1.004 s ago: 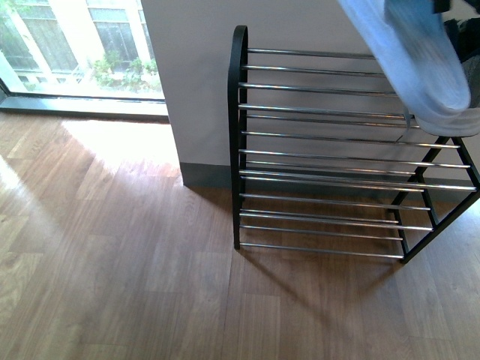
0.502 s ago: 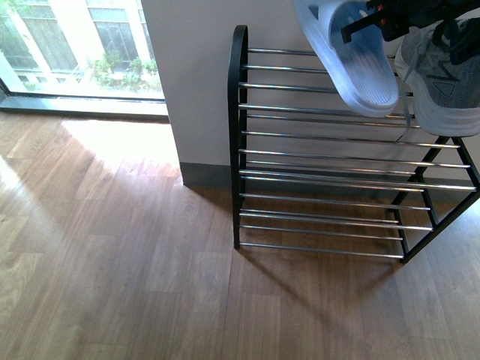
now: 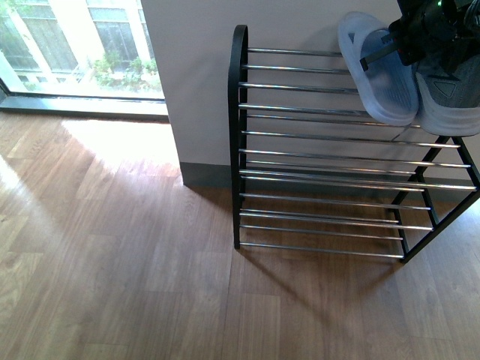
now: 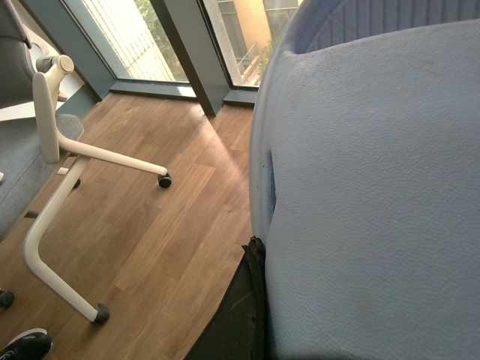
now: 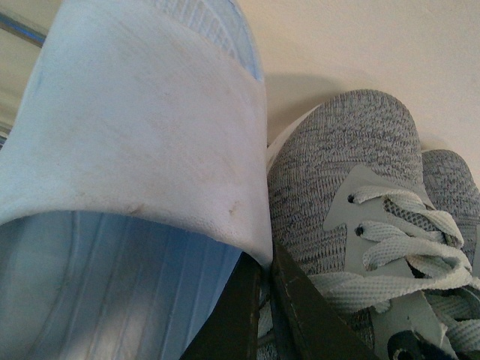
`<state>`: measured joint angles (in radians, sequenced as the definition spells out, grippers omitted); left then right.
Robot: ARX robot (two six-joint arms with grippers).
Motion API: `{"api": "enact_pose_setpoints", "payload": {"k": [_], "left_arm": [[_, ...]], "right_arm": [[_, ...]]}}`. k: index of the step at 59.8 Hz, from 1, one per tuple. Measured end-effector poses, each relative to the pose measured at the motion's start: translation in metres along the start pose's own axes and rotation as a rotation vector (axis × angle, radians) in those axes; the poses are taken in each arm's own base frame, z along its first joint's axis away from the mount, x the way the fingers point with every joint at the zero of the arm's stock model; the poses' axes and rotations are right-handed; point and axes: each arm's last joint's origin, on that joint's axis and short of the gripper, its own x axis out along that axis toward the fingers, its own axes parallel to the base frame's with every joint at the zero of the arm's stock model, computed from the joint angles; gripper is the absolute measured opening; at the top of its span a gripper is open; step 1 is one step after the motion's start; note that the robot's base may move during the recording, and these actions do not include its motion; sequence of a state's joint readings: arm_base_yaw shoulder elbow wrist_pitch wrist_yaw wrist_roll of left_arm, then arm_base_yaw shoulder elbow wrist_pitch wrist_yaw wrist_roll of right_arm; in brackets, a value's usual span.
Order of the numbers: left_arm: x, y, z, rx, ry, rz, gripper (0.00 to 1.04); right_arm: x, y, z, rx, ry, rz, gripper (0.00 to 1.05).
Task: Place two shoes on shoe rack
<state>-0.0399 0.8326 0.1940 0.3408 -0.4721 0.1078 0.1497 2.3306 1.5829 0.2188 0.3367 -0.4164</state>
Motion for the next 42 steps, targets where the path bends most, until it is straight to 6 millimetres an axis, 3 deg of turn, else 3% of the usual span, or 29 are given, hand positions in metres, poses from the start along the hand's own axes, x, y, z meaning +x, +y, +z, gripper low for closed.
{"api": "enact_pose_setpoints", "payload": {"k": [42], "left_arm": [[0.0,0.0,0.0,0.0,0.0,0.0,0.02]], "right_arm": [[0.0045,0.0029,-0.0038,-0.028,0.023,-0.006,0.01]]}}
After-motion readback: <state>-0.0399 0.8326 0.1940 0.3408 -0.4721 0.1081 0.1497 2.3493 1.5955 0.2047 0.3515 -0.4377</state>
